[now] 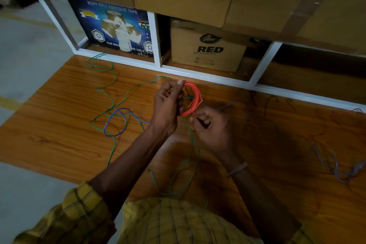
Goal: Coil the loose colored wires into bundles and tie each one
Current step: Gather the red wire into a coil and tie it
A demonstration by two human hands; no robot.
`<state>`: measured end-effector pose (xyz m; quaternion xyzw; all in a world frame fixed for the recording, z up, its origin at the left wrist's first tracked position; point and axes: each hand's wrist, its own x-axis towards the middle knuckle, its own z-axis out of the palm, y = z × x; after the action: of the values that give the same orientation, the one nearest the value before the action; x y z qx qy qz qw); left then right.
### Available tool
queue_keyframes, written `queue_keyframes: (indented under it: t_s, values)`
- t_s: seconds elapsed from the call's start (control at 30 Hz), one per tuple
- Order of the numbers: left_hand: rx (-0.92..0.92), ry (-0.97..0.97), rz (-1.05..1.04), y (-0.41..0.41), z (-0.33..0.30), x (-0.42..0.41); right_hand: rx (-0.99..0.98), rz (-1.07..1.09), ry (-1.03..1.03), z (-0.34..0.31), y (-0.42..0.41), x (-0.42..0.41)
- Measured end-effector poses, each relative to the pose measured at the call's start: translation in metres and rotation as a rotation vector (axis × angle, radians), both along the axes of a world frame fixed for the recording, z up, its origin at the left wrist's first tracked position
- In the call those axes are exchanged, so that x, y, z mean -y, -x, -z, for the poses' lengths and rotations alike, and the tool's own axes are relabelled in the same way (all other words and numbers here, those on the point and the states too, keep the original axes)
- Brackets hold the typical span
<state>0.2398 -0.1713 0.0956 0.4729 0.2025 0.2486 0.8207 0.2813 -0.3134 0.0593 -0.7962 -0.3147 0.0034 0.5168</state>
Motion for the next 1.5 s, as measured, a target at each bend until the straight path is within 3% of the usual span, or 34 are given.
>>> queue_keyframes:
  t_s: [0.13,0.27,0.43,0.6,0.9,1.1,1.33,1.5]
  values:
    - [-0.004,0.003,0.044,0.005,0.004,0.0,-0.04,-0.02,-0.043,0.0,0.004,0.003]
    - [0.004,0.062,0.097,0.011,0.008,-0.009,0.068,-0.014,0.002,0.002,0.002,0.009]
    - [0.003,0.178,0.156,0.03,0.019,-0.008,0.016,-0.029,-0.006,0.005,0.012,0.01]
    - [-0.023,0.25,0.174,0.047,0.035,-0.009,-0.04,-0.178,-0.011,0.007,0.027,0.016]
    - [-0.016,0.292,0.169,0.04,0.042,0.013,-0.045,-0.148,0.01,0.012,0.009,0.026]
    - [-0.05,0.238,0.169,0.002,0.042,0.061,-0.132,-0.155,0.006,0.016,-0.028,0.076]
    - [-0.07,0.185,0.189,-0.045,0.039,0.119,-0.461,-0.155,-0.045,0.023,-0.079,0.135]
    - [-0.142,0.09,0.094,-0.072,0.045,0.141,-0.447,-0.118,0.069,0.027,-0.106,0.156]
